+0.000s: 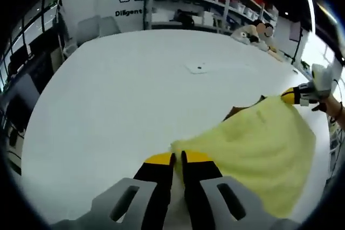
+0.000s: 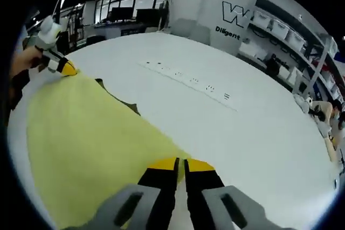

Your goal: Fold the garment on the visible template until the final outline fits inside the template.

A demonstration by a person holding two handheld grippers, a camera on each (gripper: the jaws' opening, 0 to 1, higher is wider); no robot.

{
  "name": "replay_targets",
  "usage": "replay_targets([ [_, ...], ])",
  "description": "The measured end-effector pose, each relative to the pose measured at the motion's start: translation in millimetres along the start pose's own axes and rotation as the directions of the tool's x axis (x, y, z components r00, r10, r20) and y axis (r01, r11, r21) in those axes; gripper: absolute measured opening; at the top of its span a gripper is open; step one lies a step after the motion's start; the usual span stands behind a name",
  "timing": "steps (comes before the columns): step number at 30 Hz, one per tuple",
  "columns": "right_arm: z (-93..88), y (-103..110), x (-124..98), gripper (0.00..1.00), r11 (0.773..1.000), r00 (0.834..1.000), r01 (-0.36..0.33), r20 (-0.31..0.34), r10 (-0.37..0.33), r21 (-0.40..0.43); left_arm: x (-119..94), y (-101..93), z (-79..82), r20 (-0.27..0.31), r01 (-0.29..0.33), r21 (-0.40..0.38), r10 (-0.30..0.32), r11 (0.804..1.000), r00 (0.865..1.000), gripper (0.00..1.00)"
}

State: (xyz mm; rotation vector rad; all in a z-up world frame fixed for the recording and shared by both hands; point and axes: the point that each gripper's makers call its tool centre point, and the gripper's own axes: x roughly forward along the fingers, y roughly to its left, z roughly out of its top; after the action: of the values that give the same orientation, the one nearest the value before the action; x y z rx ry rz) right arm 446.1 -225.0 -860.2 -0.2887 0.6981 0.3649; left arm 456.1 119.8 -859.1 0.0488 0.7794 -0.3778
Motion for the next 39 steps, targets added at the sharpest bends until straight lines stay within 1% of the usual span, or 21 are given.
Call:
replay_targets([
  [3, -0.9, -4, -1, 0.02, 0.998, 1.0, 0.018, -0.003, -0.017, 0.062, 0, 1.5, -0.3, -0.005, -0.012, 0.002, 0.012, 1.0, 1.0, 0.09],
  [5, -2.2, -8, -2, 0.03, 0.996, 0.999, 0.032, -0.015, -0.031, 0.08, 0, 1.4, -0.8, -0.007, -0.018, 0.009, 0.018, 1.0, 1.0, 0.09],
  [6, -1.5, -10, -3, 0.04, 0.992, 0.999, 0.042, -0.009, -0.041, 0.122, -1, 1.2, -0.7, -0.007, -0.019, 0.004, 0.019, 1.0, 1.0, 0.09],
  [8, 0.9, -9, -5, 0.06, 0.977, 1.0, 0.026, 0.008, -0.029, 0.213, -4, 0.3, 0.4, -0.005, -0.017, -0.003, 0.017, 1.0, 1.0, 0.1],
  [9, 3.3, -7, -8, 0.09, 0.958, 1.0, 0.006, 0.026, -0.014, 0.287, -7, -0.4, 2.0, -0.001, -0.015, 0.001, 0.015, 1.0, 1.0, 0.12],
  [10, 3.8, -7, -9, 0.12, 0.955, 1.0, 0.001, 0.03, -0.01, 0.297, -9, -0.8, 3.3, 0.001, -0.016, 0.003, 0.016, 1.0, 1.0, 0.14],
  [11, 5.9, -6, -11, 0.16, 0.944, 0.999, -0.012, 0.045, -0.003, 0.329, -10, -0.5, 4.8, 0.005, -0.016, 0.002, 0.016, 1.0, 1.0, 0.18],
  [13, 6.1, -4, -15, 0.25, 0.937, 0.999, -0.026, 0.045, 0.011, 0.349, -15, -0.6, 10.0, 0.021, -0.01, -0.016, 0.01, 1.0, 1.0, 0.23],
  [16, 7.2, 1, -19, 0.35, 0.933, 0.998, -0.046, 0.05, 0.03, 0.356, -19, -1.6, 13.5, 0.031, -0.003, -0.031, 0.004, 1.0, 1.0, 0.34],
  [17, 9.1, 4, -22, 0.37, 0.927, 0.997, -0.06, 0.06, 0.041, 0.369, -21, -2.8, 14.1, 0.032, -0.001, -0.033, 0.002, 0.999, 1.0, 0.38],
  [18, 11.0, 6, -24, 0.4, 0.921, 0.996, -0.074, 0.07, 0.051, 0.382, -23, -3.9, 14.6, 0.032, 0.001, -0.035, 0.001, 0.999, 0.999, 0.4],
  [21, 12.6, 9, -28, 0.48, 0.915, 0.995, -0.087, 0.073, 0.063, 0.394, -30, -8.1, 14.8, 0.032, 0.002, -0.021, -0.001, 1.0, 0.999, 0.45],
  [23, 14.9, 13, -35, 0.51, 0.914, 0.994, -0.097, 0.082, 0.07, 0.394, -35, -12.3, 15.3, 0.035, 0.0, -0.014, 0.0, 1.0, 0.999, 0.5],
  [25, 15.3, 13, -39, 0.53, 0.921, 0.995, -0.085, 0.085, 0.057, 0.379, -40, -16.5, 16.7, 0.05, 0.002, 0.012, -0.002, 1.0, 0.999, 0.55],
  [26, 16.9, 15, -42, 0.53, 0.924, 0.993, -0.092, 0.098, 0.06, 0.37, -41, -18.5, 16.1, 0.048, 0.004, 0.02, -0.005, 1.0, 0.999, 0.57],
  [28, 16.1, 20, -47, 0.53, 0.922, 0.992, -0.111, 0.099, 0.079, 0.371, -46, -23.7, 14.0, 0.043, 0.015, 0.03, -0.016, 0.999, 0.999, 0.6],
  [32, 13.1, 28, -55, 0.61, 0.918, 0.99, -0.131, 0.106, 0.098, 0.375, -54, -31.2, 13.3, 0.067, 0.03, 0.024, -0.032, 0.999, 0.997, 0.65],
  [33, 10.0, 32, -59, 0.62, 0.917, 0.989, -0.138, 0.104, 0.106, 0.375, -56, -33.9, 12.2, 0.074, 0.032, 0.033, -0.034, 0.999, 0.997, 0.65],
  [35, 4.8, 36, -62, 0.64, 0.917, 0.988, -0.146, 0.091, 0.121, 0.37, -61, -39.1, 7.7, 0.066, 0.038, 0.048, -0.041, 0.998, 0.997, 0.67],
  [39, -4.5, 44, -72, 0.67, 0.922, 0.988, -0.154, 0.084, 0.133, 0.356, -71, -47.4, 0.9, 0.07, 0.06, 0.051, -0.064, 0.997, 0.996, 0.71],
])
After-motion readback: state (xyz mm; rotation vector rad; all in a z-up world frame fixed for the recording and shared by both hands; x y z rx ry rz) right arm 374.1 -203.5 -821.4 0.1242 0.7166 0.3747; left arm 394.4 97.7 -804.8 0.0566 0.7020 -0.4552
